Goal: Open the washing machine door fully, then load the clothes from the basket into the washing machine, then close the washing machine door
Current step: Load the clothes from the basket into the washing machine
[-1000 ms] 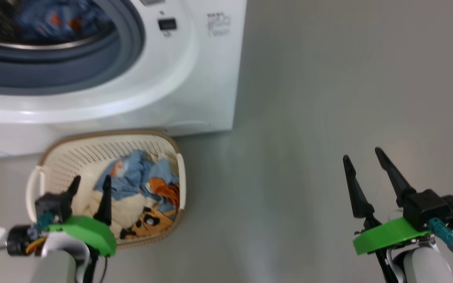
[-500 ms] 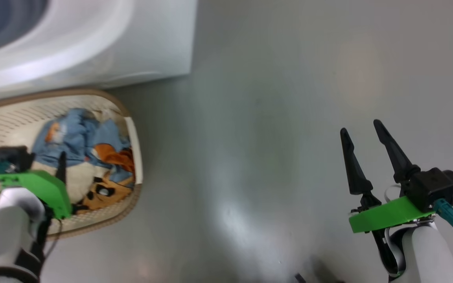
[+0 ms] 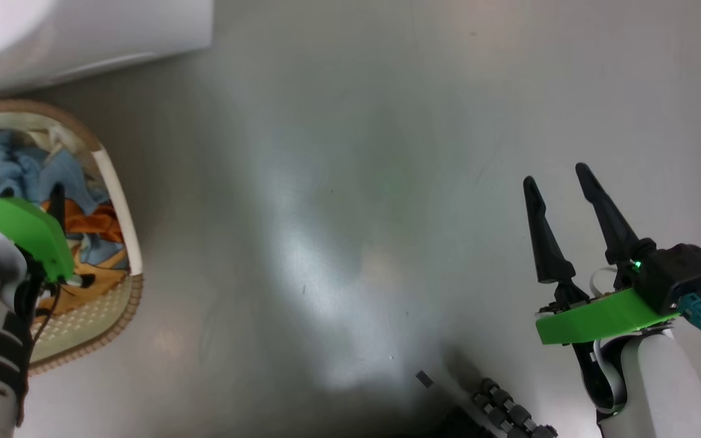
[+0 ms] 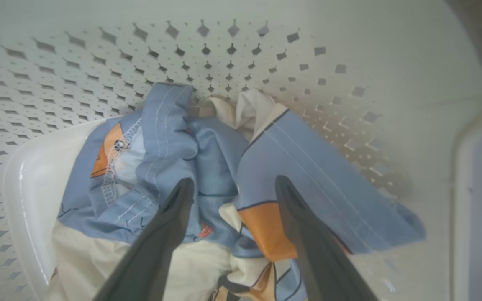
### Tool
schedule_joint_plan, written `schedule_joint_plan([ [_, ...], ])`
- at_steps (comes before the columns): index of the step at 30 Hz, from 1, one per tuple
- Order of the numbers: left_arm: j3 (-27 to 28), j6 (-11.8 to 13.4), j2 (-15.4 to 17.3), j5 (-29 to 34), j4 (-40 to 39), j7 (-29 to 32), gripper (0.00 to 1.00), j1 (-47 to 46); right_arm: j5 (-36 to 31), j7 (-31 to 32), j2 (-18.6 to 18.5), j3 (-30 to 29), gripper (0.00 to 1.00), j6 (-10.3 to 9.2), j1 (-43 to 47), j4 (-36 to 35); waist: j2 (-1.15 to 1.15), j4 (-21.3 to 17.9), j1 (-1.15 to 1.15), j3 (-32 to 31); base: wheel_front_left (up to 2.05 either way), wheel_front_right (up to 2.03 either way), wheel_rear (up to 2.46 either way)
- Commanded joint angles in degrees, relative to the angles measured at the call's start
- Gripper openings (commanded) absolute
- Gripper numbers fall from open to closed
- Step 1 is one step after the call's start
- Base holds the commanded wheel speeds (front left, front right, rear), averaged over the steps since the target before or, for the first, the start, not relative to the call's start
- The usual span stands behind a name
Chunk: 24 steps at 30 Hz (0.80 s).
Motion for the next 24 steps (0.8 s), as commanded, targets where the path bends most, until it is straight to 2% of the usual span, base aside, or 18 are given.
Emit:
schedule_joint_plan([
  [1, 0.72, -0.07, 2.64, -0.66, -0.05, 0.22, 1.00, 0.36, 0.34, -0.27, -0.18, 0.90, 1.00, 0.09, 1.32, -1.39, 0.00, -1.42, 0.00, 2.49, 0.00, 0.00, 0.00],
  [8, 0.09, 0.24, 3.21, -2.19, 1.58, 3.74, 1.00, -2.17, 0.06, -0.27, -0.18, 0.63, 1.00, 0.09, 2.57, -2.32, 0.00, -1.21, 0.00, 3.98, 0.00, 0.00, 0.00],
  [24, -1.88, 8.19, 3.07, -1.37, 2.57, 11.06, 1.00, -3.79, -1.46, -0.27, -0.18, 0.31, 1.00, 0.09, 5.28, -4.04, 0.00, -0.89, 0.00, 5.67, 0.00, 0.00, 0.00],
])
